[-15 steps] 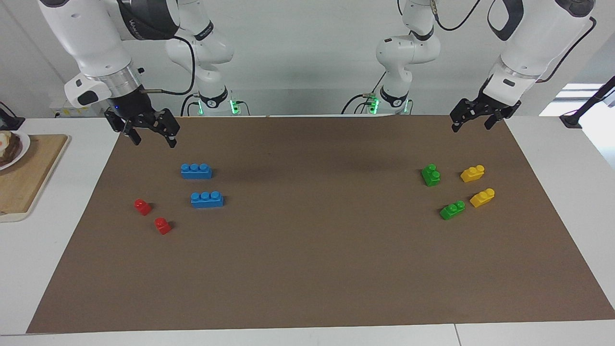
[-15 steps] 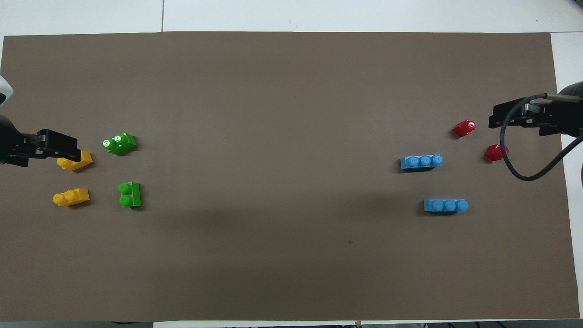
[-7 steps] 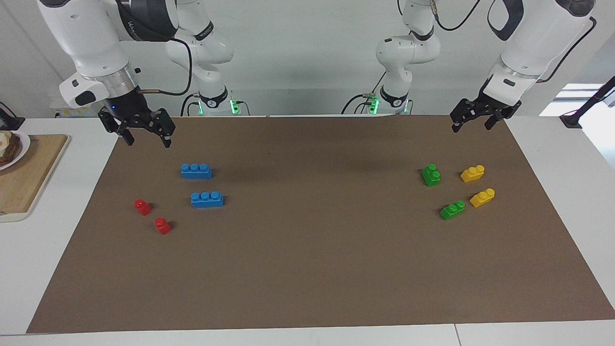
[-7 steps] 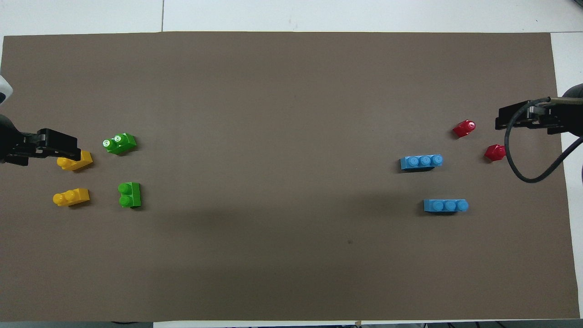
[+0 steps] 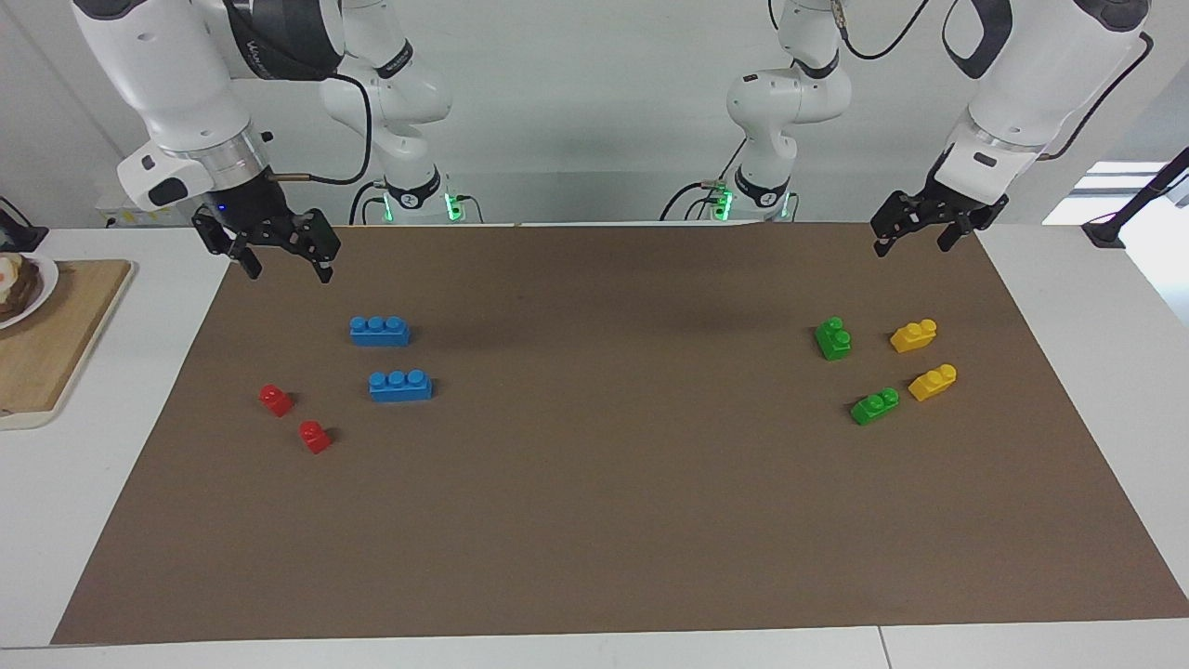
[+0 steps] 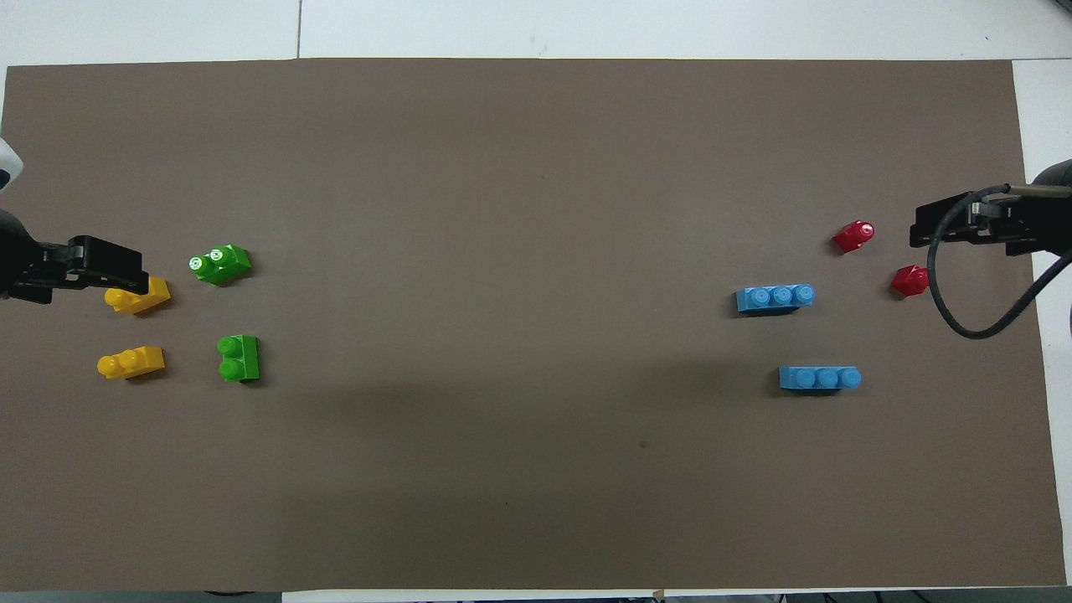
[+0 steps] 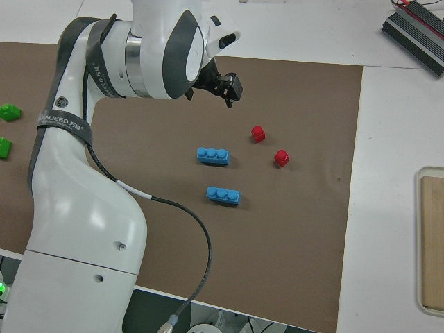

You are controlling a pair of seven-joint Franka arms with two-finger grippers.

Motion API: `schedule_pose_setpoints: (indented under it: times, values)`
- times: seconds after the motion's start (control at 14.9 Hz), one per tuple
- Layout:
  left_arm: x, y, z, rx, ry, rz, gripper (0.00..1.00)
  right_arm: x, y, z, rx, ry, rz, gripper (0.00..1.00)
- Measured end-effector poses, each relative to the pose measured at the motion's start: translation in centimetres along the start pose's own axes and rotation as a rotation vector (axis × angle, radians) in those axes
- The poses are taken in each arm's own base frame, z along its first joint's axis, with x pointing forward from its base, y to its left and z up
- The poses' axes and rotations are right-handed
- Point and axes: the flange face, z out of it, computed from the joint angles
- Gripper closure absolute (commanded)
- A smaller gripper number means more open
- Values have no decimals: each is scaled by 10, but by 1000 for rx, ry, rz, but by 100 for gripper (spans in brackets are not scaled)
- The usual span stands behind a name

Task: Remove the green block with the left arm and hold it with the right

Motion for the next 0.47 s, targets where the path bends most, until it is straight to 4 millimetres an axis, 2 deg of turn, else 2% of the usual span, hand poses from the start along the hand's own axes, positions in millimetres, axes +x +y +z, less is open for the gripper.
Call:
schedule_pose_setpoints:
  times: [0.47]
  values:
    - [1, 0, -1, 0, 7, 0, 0, 0, 0, 0, 0, -3, 1, 0]
